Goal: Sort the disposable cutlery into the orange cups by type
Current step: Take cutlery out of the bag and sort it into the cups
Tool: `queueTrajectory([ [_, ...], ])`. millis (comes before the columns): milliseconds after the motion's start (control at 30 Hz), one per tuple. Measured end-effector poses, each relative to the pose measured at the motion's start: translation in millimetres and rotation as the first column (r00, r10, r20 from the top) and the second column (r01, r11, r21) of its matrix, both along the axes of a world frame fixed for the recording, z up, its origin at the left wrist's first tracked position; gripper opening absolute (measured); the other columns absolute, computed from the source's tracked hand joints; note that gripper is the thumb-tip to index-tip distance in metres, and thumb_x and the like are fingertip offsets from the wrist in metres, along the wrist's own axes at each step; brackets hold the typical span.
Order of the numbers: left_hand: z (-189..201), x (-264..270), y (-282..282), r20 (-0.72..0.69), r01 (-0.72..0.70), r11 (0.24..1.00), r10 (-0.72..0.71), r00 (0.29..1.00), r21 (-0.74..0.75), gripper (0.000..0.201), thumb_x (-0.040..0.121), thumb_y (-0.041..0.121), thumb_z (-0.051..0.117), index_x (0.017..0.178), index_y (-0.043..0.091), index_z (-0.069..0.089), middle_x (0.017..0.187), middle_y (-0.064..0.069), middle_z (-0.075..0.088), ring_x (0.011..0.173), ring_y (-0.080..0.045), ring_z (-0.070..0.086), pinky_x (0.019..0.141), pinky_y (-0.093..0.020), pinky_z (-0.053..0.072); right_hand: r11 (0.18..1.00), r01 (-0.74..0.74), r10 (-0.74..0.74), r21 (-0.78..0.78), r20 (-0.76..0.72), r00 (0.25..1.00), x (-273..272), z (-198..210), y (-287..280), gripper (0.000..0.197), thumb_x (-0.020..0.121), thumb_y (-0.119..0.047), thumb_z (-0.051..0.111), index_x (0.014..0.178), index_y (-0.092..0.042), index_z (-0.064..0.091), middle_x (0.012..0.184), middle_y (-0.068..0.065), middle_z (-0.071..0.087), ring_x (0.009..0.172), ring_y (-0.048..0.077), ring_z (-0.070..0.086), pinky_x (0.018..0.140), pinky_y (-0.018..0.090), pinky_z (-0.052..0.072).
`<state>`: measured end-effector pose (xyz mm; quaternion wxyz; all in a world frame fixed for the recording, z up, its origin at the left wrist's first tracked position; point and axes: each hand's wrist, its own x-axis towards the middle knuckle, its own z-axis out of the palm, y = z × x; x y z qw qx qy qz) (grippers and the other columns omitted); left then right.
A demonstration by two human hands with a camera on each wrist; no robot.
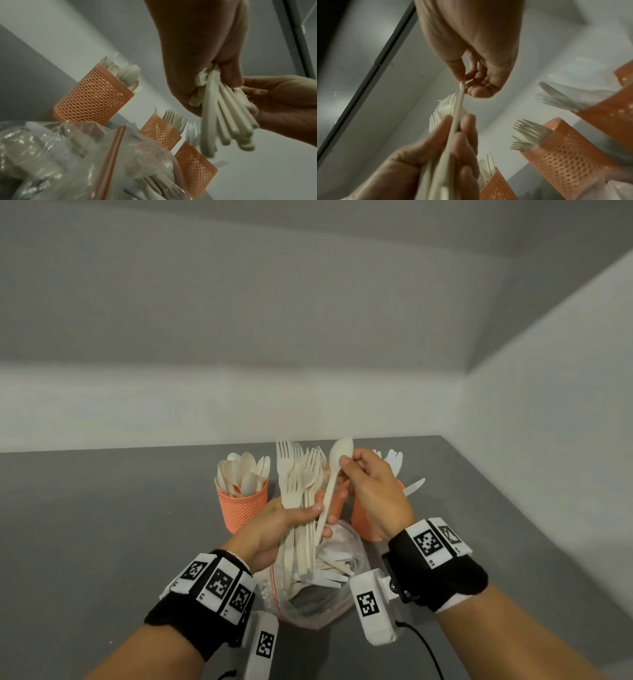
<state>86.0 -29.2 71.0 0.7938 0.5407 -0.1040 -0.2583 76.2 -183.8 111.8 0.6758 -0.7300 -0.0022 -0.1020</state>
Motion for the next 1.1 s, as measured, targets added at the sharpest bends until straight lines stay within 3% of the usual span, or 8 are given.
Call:
queueTrajectory([
  [133, 1, 6, 7, -0.100, -0.005, 0.996, -0.004, 0.995, -0.088, 0.020, 0.077, 0.012, 0.055, 0.076, 0.005, 0.073, 0.074, -0.010, 0.072, 0.064, -0.018, 0.070, 0.059, -0.028, 0.058, 0.997, 0.048, -0.053, 0.065, 0.067, 0.996, 1, 2, -1, 0.016, 0.096, -0.012, 0.046, 0.081, -0.011, 0.052, 0.067, 0.002, 0.051, 0.047, 0.004, 0.044, 0.052, 0.015, 0.041],
  [267, 5, 5, 10, -0.156, 0.058, 0.980, -0.089, 0.984, -0.191, 0.032, 0.084, 0.014, 0.054, 0.109, -0.005, 0.062, 0.103, -0.021, 0.068, 0.094, -0.030, 0.068, 0.082, -0.040, 0.057, 0.971, 0.042, -0.019, -0.234, 0.102, 0.995, 3, -11, 10, 0.010, 0.091, -0.013, 0.056, 0.085, -0.006, 0.059, 0.075, 0.000, 0.058, 0.070, 0.009, 0.056, 0.067, 0.013, 0.047],
  [333, 7, 3, 6, -0.134, 0.062, 0.966, -0.098, 0.986, -0.249, 0.030, 0.084, 0.010, 0.052, 0.111, 0.000, 0.060, 0.099, -0.018, 0.070, 0.089, -0.028, 0.070, 0.080, -0.042, 0.058, 0.937, 0.032, -0.007, -0.349, 0.072, 0.997, 8, -22, 19, 0.010, 0.089, -0.016, 0.059, 0.086, -0.007, 0.064, 0.083, 0.002, 0.060, 0.083, 0.017, 0.058, 0.078, 0.024, 0.049],
  [433, 8, 2, -2, -0.032, 0.037, 0.980, -0.044, 0.999, -0.196, 0.029, 0.087, 0.006, 0.052, 0.114, 0.004, 0.060, 0.099, -0.013, 0.069, 0.082, -0.021, 0.069, 0.079, -0.036, 0.057, 0.909, 0.152, -0.124, -0.388, 0.097, 0.988, 9, -25, 24, 0.020, 0.088, -0.017, 0.060, 0.108, -0.013, 0.063, 0.102, 0.001, 0.050, 0.091, 0.015, 0.052, 0.074, 0.010, 0.042],
  [633, 6, 3, -6, 0.231, -0.138, 0.983, 0.108, 0.967, 0.117, 0.031, 0.088, -0.008, 0.049, 0.113, 0.003, 0.064, 0.111, -0.016, 0.069, 0.107, -0.029, 0.064, 0.094, -0.038, 0.052, 0.954, -0.069, 0.087, -0.293, 0.049, 0.995, -3, -12, 33, 0.024, 0.083, -0.024, 0.067, 0.105, -0.018, 0.058, 0.091, -0.008, 0.064, 0.082, -0.001, 0.062, 0.069, 0.009, 0.048],
  [733, 8, -2, -10, 0.311, -0.140, 0.979, 0.088, 0.946, 0.150, 0.028, 0.088, -0.006, 0.050, 0.111, 0.004, 0.063, 0.108, -0.016, 0.069, 0.103, -0.027, 0.066, 0.090, -0.036, 0.053, 0.992, -0.073, 0.069, -0.100, -0.037, 0.997, 1, -15, 30, 0.023, 0.082, -0.023, 0.069, 0.103, -0.016, 0.063, 0.099, 0.009, 0.070, 0.087, 0.017, 0.066, 0.065, 0.024, 0.050],
  [1000, 10, 0, -9, 0.309, -0.028, 0.996, 0.000, 0.951, 0.086, 0.026, 0.094, 0.009, 0.048, 0.116, -0.001, 0.058, 0.085, -0.012, 0.065, 0.087, -0.025, 0.059, 0.080, -0.027, 0.053, 0.959, -0.136, 0.158, 0.249, -0.072, 0.985, -3, -18, 21, 0.029, 0.088, -0.023, 0.061, 0.113, -0.009, 0.060, 0.083, 0.015, 0.058, 0.054, 0.018, 0.045, 0.044, 0.026, 0.033],
  [1100, 10, 1, -12, 0.367, -0.082, 0.980, 0.011, 0.930, 0.179, 0.024, 0.091, 0.010, 0.054, 0.115, 0.008, 0.060, 0.098, -0.018, 0.067, 0.091, -0.023, 0.064, 0.082, -0.026, 0.053, 0.930, -0.134, 0.161, 0.343, -0.052, 0.986, -3, -17, 23, 0.027, 0.087, -0.015, 0.061, 0.113, -0.007, 0.061, 0.092, 0.017, 0.065, 0.069, 0.024, 0.061, 0.052, 0.032, 0.044],
])
